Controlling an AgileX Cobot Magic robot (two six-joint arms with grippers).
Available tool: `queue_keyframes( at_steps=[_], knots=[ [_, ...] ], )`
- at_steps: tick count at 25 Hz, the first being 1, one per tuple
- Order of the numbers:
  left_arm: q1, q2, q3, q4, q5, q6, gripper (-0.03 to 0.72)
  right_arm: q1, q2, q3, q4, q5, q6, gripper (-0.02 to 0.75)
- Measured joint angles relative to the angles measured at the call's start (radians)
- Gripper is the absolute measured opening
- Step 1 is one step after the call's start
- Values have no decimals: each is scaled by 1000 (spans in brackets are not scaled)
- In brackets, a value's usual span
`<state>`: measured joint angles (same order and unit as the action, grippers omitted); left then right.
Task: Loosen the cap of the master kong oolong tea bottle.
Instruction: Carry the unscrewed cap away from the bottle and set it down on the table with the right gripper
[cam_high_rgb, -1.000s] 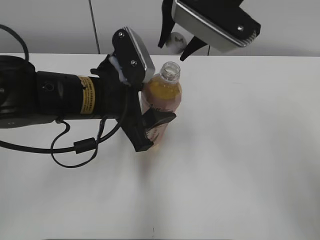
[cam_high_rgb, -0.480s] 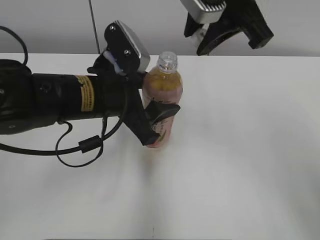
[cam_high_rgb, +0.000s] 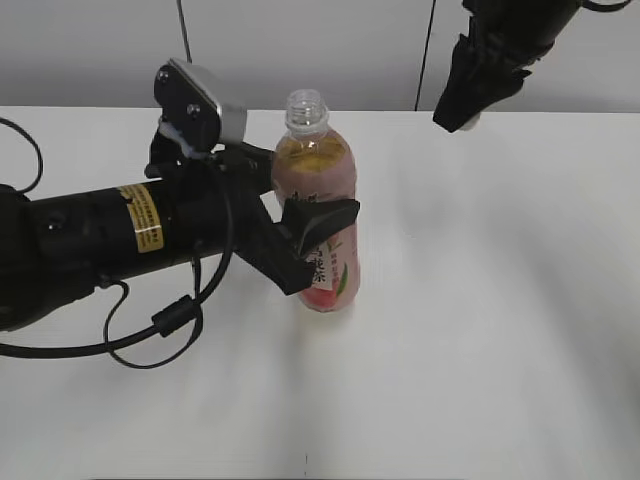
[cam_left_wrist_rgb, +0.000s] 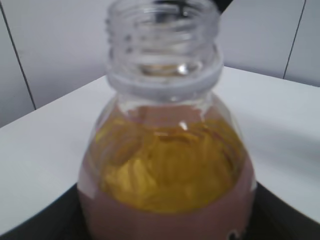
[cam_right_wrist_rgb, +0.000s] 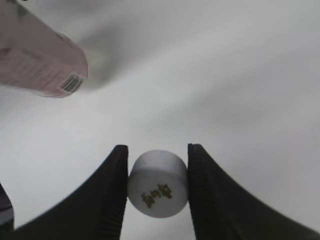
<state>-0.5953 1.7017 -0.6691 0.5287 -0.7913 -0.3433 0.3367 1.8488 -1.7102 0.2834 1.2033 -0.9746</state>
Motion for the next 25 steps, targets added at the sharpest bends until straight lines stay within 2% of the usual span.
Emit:
queue_keyframes(
  at_steps=[3,9,15,25],
  knots=[
    [0,11,2,-1,-10,2,446,-1,29,20,-24,3,135,275],
    [0,54,3,-24,-9,48,446,-1,99,169,-97,0,253,275],
    [0,88,3,-58,-18,122,446,-1,157,291,-130,-140,319,274],
    [0,128,3,-61,-28,159,446,-1,303,320,-130,-251,392,274]
  ],
)
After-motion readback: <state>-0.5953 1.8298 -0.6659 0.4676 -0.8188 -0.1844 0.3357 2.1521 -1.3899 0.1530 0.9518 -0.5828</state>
